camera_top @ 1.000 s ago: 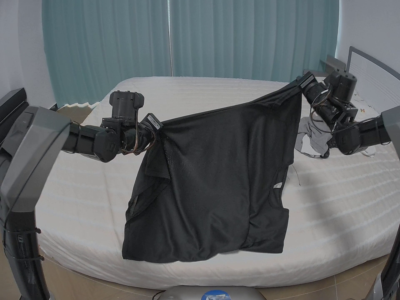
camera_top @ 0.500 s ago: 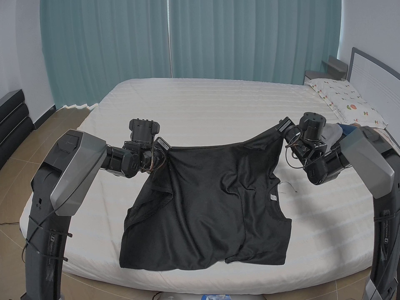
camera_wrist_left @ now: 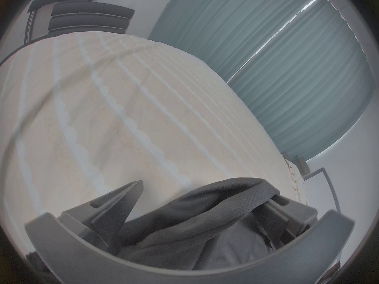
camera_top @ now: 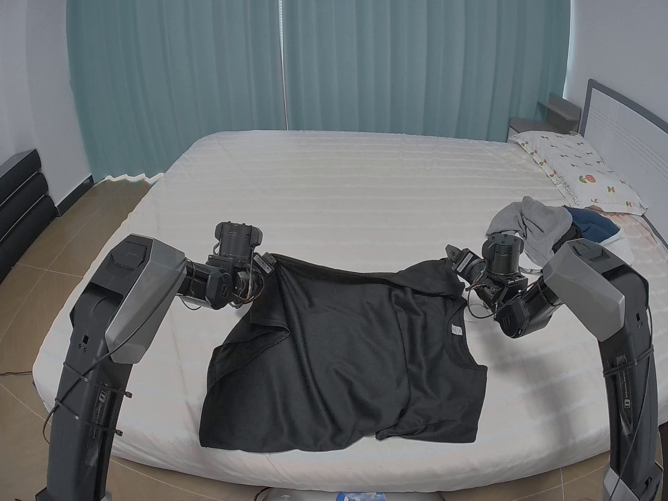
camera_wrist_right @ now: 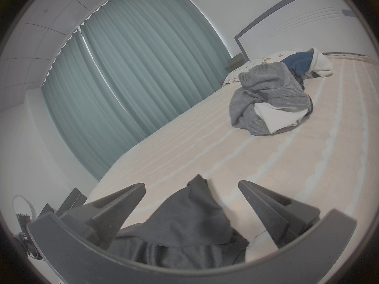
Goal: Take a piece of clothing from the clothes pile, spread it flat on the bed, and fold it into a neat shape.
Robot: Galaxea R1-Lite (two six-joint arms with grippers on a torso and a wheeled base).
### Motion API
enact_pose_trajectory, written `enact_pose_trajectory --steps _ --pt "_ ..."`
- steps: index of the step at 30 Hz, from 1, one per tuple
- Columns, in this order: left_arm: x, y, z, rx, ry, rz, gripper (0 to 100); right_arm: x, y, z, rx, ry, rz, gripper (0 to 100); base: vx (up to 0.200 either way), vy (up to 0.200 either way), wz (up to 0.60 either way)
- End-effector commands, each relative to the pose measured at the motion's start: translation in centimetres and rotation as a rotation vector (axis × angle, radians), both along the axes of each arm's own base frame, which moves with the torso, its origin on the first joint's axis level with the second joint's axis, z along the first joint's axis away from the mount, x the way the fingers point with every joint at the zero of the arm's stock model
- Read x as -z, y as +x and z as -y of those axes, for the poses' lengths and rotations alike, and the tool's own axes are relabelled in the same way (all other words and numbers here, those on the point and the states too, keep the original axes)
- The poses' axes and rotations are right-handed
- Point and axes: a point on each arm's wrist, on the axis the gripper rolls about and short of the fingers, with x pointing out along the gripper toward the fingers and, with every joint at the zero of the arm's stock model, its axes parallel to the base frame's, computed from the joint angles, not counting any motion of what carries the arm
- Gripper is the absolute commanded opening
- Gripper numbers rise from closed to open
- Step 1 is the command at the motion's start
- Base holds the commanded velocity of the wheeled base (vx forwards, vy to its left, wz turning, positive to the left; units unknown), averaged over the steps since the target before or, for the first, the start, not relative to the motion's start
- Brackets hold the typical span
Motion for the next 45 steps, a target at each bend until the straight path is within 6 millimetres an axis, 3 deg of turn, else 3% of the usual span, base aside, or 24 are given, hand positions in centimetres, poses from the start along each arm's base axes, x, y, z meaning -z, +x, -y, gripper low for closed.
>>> enact_pose_trajectory --steps 1,4,5,8,14,21,26,29,32,41,45 --pt "-0.3 0.3 -1.1 -0.013 0.016 0.007 100 -0.8 -0.7 1.2 0.016 -0.002 -0.018 100 0.0 0.0 0.0" --pt "-1.5 0.9 -1.6 -0.008 0.033 0.049 100 -2.0 -1.5 1.7 0.011 0.003 -0.02 100 0.0 0.0 0.0" --pt "-2.6 1.7 -1.8 0.004 0.059 0.1 100 -2.8 -2.6 1.9 -0.01 0.013 -0.03 100 0.0 0.0 0.0" --pt "-3.9 2.6 -1.8 0.003 0.078 0.165 100 -2.5 -5.3 2.3 -0.04 0.028 -0.102 100 0.0 0.0 0.0" --pt "-3.8 2.9 -1.4 0.05 0.134 0.232 100 -0.5 -9.0 2.5 -0.122 0.075 -0.205 100 0.0 0.0 0.0" --pt "-1.6 3.2 -1.5 0.083 0.208 0.206 100 1.9 -12.3 2.8 -0.146 0.127 -0.292 100 0.0 0.0 0.0" --pt "-0.9 3.1 -1.7 0.101 0.21 0.162 100 2.7 -13.2 3.0 -0.145 0.156 -0.326 100 0.0 0.0 0.0" --pt "0.3 2.1 -2.5 0.137 0.214 0.016 100 3.6 -13.6 3.1 -0.136 0.185 -0.363 100 0.0 0.0 0.0" --pt "-0.4 1.2 -3.2 0.212 0.153 -0.089 100 4.3 -13.9 3.1 -0.131 0.208 -0.386 100 0.0 0.0 0.0" --pt "-1.1 1.0 -5.9 0.153 0.028 -0.124 100 4.5 -14.4 2.7 -0.154 0.212 -0.405 100 0.0 0.0 0.0" --pt "-0.4 0.9 -6.5 0.154 0.008 -0.143 100 4.3 -14.8 2.4 -0.165 0.209 -0.412 100 0.0 0.0 0.0"
